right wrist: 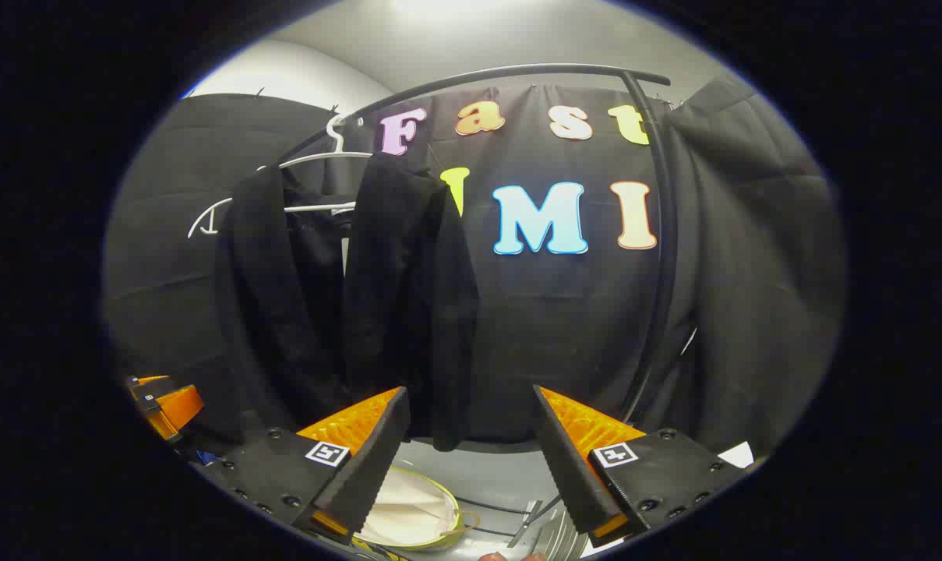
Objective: Grasp the clothes on the hanger with both hands and then place them into the laundry hamper below.
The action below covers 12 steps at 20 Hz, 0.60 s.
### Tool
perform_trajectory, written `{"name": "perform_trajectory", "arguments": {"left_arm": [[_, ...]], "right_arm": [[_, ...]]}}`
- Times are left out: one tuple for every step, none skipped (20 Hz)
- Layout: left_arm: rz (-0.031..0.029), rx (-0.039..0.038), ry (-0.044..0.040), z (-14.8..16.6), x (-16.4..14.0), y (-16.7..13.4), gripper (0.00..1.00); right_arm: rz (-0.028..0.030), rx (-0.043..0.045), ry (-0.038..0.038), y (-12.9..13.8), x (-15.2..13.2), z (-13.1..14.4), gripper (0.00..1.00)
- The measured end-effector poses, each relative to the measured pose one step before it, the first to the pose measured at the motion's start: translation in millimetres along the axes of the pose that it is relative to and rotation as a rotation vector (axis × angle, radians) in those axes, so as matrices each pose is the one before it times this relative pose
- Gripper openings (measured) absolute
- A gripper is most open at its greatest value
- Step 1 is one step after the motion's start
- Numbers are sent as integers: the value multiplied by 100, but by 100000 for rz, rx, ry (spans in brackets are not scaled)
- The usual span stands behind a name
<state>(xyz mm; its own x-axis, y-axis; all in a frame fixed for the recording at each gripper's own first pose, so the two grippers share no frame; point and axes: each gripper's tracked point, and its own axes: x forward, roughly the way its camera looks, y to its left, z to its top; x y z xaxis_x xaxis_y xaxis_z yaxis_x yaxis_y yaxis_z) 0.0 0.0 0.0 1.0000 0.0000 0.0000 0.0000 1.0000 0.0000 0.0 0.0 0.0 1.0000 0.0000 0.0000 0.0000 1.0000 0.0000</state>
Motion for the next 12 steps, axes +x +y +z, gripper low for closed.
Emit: {"name": "perform_trajectory", "arguments": {"left_arm": [[-1530, 277, 455, 374, 161, -222, 94], [-1949, 878, -562, 648, 176, -213, 95], [-2022, 1615, -794, 833, 263, -150, 95], [-2516, 1974, -476, 691, 384, -38, 94], [-3501, 1809, -392, 760, 410, -33, 95], [-3905, 1380, -802, 808, 276, -1, 95], [-4960, 1663, -1373, 810, 185, 108, 95], [-4579, 2423, 90, 669, 268, 237, 95], [-3317, 2464, -835, 932, 52, 694, 95], [-2098, 1506, -1529, 1075, -234, 1080, 95], [-2341, 65, -866, 854, -50, 841, 94], [-2508, -1383, -606, 493, -54, 439, 95]], "right_arm": [[-1148, 839, -471, -140, -141, 201, 99], [-1341, 647, -1533, -228, -130, 639, 98], [-859, 658, -1623, -81, -120, 505, 98], [-537, 625, -1166, 131, -93, 406, 97], [-1393, 163, -1480, 161, -177, 352, 97], [-2446, -146, -2035, 40, -293, 387, 97], [-3613, -331, -2207, -7, -447, 310, 98], [-3454, -458, -348, 132, -557, 160, 98], [-2014, -139, -1150, 578, -776, 189, 96], [-1446, -359, -1726, 919, -597, 623, 98], [-514, -669, -759, 1045, -473, 272, 97], [-289, -607, 453, 1046, -440, 186, 97]]}}
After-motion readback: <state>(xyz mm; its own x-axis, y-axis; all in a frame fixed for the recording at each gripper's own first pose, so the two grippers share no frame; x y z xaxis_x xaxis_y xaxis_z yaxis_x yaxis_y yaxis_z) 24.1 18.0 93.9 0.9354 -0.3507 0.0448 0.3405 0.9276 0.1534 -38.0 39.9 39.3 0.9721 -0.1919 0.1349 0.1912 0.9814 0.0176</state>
